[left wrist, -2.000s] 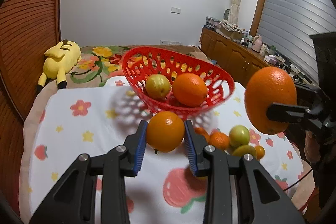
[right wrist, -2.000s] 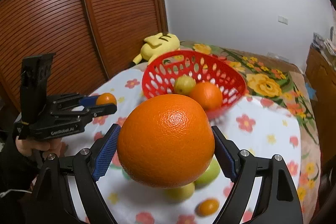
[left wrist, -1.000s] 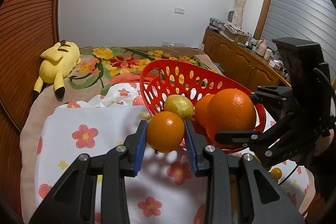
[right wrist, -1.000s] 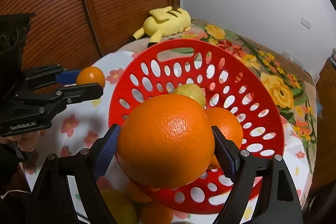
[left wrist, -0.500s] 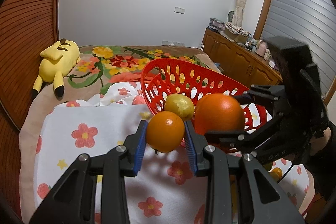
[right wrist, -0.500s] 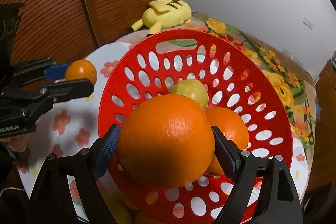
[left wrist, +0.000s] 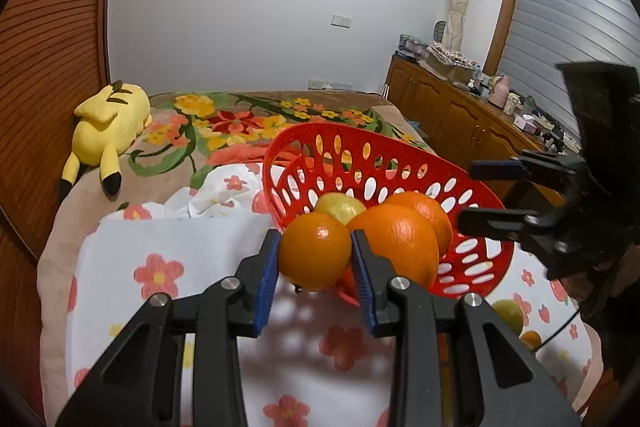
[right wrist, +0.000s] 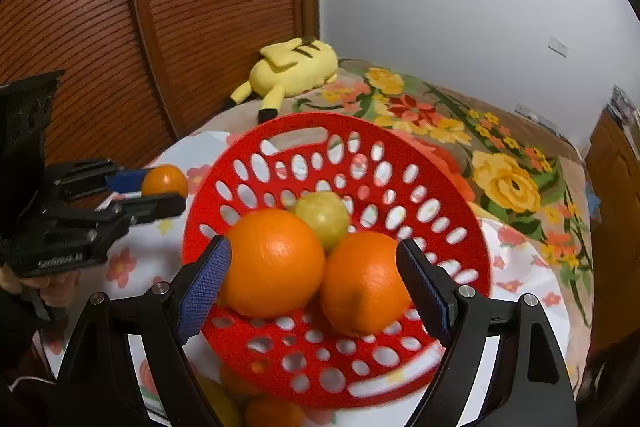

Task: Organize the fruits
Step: 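Open right tool to release the orange while left tool lowers the tangerine, then withdraw both tools from the basket toward the loose fruits on the cloth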

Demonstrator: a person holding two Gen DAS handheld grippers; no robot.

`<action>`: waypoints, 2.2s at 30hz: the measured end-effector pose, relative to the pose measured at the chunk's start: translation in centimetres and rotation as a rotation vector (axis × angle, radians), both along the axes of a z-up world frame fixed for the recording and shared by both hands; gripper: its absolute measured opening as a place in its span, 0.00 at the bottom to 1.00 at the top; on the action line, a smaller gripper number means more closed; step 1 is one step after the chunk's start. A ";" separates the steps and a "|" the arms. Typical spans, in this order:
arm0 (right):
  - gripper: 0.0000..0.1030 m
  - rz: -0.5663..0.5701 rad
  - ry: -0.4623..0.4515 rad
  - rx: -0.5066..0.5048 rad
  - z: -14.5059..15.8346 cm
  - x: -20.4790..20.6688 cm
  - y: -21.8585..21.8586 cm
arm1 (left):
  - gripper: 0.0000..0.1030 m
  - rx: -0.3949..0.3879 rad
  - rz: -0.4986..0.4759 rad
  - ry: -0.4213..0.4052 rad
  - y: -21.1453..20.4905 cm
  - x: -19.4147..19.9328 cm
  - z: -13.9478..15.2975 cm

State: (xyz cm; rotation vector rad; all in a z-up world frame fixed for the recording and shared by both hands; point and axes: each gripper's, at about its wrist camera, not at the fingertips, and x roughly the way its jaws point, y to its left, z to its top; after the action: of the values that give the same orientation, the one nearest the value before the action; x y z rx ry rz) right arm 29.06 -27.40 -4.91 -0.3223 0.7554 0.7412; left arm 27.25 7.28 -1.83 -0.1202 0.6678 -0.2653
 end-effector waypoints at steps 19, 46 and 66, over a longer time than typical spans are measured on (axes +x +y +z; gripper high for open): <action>0.84 -0.073 -0.047 0.104 2.9 -3.9 -5.3 | 0.36 0.048 -0.002 0.037 -2.2 2.6 -0.5; 0.84 -0.209 -0.091 0.202 1.9 -13.0 -11.3 | 0.54 0.070 -0.041 -0.037 -5.4 -9.2 1.9; 0.69 -0.261 0.016 0.166 -5.1 -18.7 -12.7 | 0.64 0.081 -0.070 0.008 -8.6 -13.7 -2.1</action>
State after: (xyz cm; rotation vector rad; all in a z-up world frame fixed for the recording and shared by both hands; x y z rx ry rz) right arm 10.37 -40.13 -10.01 -0.0651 0.7292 0.5559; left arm 13.51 -1.34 -3.93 -0.0207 0.6909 -0.3052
